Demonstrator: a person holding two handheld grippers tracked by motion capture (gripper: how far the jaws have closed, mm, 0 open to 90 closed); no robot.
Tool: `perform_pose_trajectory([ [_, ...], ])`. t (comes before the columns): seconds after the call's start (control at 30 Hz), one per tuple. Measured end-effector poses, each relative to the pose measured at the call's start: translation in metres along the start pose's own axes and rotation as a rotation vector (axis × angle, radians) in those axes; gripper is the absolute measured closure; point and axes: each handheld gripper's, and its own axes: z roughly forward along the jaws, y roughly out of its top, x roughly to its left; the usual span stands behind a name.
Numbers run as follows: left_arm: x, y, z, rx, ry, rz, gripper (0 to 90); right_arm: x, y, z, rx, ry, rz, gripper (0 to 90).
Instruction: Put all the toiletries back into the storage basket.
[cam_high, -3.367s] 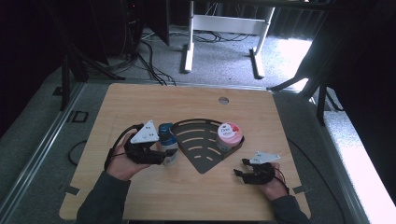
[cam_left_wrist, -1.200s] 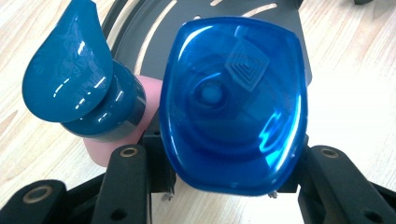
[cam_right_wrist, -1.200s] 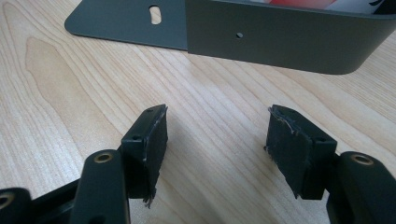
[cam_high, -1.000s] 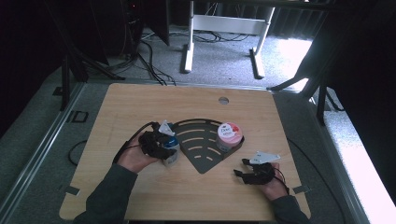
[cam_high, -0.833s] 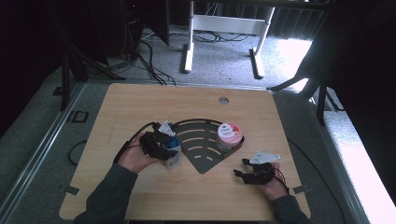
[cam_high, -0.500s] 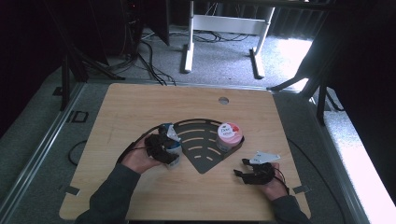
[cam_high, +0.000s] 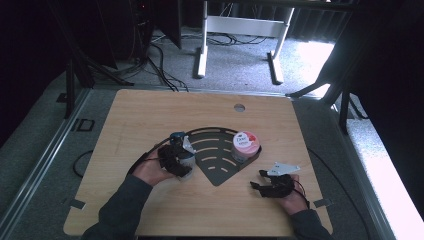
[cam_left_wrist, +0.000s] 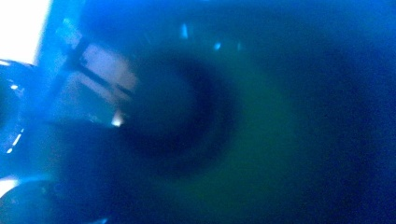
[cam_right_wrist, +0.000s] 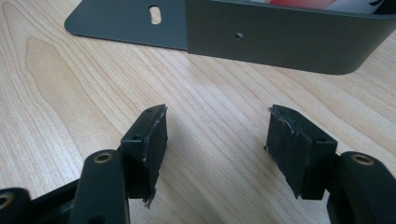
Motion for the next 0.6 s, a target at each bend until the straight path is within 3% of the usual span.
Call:
perform_pose_trajectory([
  [0.5, -0.0068, 0.0064, 0.0036, -0.022, -0.015, 0.0, 50.7, 0.0, 0.0001, 0.0001, 0.001, 0.0, 0.001, 37.5],
  [0.6, -0.0092, 0.0088, 0.0036, -0.03, -0.039, -0.007, 53.6, 0.0, 0.0001, 0.0002, 0.0, -0.001, 0.001, 37.5],
])
